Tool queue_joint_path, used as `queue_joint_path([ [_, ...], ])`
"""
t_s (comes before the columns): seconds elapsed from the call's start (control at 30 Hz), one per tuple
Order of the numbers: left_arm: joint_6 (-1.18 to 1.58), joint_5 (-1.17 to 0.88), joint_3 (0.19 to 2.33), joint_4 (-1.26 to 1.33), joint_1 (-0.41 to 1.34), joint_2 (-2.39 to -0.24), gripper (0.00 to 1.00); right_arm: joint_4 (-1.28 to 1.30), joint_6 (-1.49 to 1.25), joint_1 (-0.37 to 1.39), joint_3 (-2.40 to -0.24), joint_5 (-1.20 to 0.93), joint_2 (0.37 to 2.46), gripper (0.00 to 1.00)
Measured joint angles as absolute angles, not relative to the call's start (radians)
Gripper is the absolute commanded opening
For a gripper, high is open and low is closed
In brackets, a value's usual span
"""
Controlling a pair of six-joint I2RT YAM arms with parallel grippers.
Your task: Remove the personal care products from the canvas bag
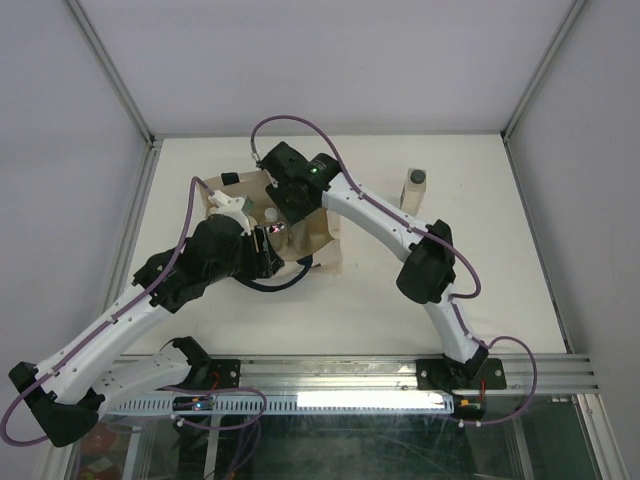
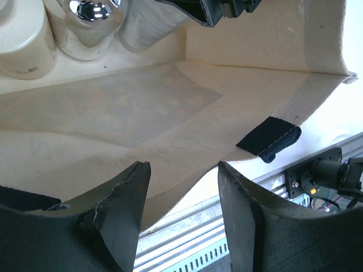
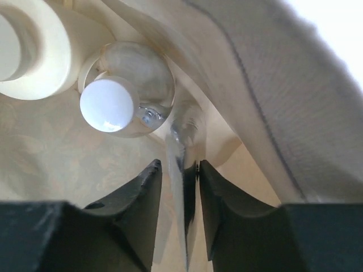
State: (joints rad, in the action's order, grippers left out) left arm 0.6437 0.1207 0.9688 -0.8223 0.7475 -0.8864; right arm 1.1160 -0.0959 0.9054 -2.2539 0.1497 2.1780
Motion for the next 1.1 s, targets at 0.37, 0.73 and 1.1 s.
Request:
queue_joint_path([
  [0.37,0.643,0.120,0.970,-0.822,0.748,-0.886,0.54,1.120,-0.115,0.905,-2.259,0.162,2.184,0.00],
  [0.73,0.637,0.116,0.970,-0.822,0.748,-0.891,0.55,1.137,-0.238,0.867,-2.257,0.086,2.088,0.00],
  [1.1,0.625,0.110,0.981,-0.823,0.748,-0.902,0.55,1.113,-0.386,0.744,-2.218,-0.044,1.887,0.00],
])
